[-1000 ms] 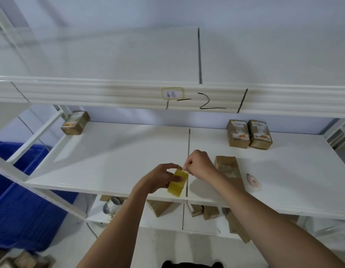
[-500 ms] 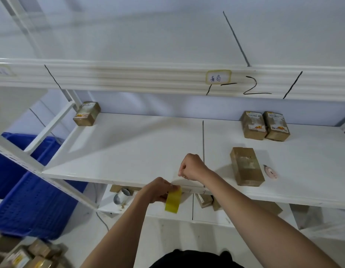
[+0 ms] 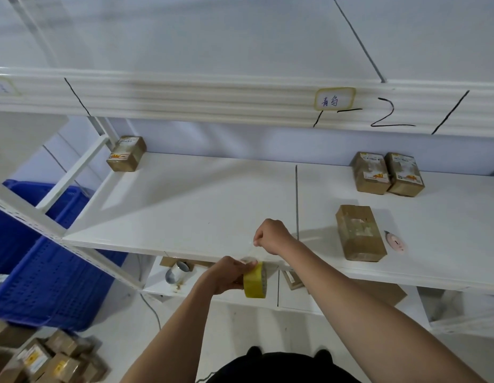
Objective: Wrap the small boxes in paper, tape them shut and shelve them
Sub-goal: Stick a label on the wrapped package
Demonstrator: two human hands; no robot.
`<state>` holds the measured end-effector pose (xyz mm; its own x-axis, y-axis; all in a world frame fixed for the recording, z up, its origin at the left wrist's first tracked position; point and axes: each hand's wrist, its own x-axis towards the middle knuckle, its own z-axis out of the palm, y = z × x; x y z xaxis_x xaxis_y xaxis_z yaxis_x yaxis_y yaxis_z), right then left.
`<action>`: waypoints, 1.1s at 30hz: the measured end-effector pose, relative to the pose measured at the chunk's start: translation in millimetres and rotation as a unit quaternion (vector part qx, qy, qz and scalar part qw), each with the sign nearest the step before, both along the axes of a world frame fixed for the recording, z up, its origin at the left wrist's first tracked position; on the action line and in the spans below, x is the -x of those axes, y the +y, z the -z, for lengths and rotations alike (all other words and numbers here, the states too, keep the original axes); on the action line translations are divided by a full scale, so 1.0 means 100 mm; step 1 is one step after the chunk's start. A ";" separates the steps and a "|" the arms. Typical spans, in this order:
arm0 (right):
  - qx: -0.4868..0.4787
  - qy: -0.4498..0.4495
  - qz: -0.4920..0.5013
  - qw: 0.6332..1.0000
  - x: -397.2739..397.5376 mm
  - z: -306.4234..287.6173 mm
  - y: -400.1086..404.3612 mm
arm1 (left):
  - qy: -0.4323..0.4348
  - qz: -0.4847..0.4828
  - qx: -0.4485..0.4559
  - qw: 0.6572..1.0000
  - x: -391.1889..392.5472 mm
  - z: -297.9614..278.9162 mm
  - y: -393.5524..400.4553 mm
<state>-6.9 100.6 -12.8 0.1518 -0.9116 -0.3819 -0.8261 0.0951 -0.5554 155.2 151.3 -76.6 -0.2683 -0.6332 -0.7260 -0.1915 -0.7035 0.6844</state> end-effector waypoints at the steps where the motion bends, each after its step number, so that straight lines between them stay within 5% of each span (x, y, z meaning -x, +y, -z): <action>1: 0.000 0.004 -0.005 1.000 -0.02 0.03 0.01 | 0.004 0.014 -0.002 1.000 -0.01 0.00 0.00; 33: 0.069 0.084 0.011 0.994 -0.02 0.47 -0.03 | -0.059 0.035 -0.007 0.998 -0.08 0.23 -0.10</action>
<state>-4.7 98.0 -59.9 0.0765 -0.9596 -0.2706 -0.9068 0.0459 -0.4191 163.6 141.6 -99.5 -0.2237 -0.6055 -0.7637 -0.3179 -0.6954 0.6445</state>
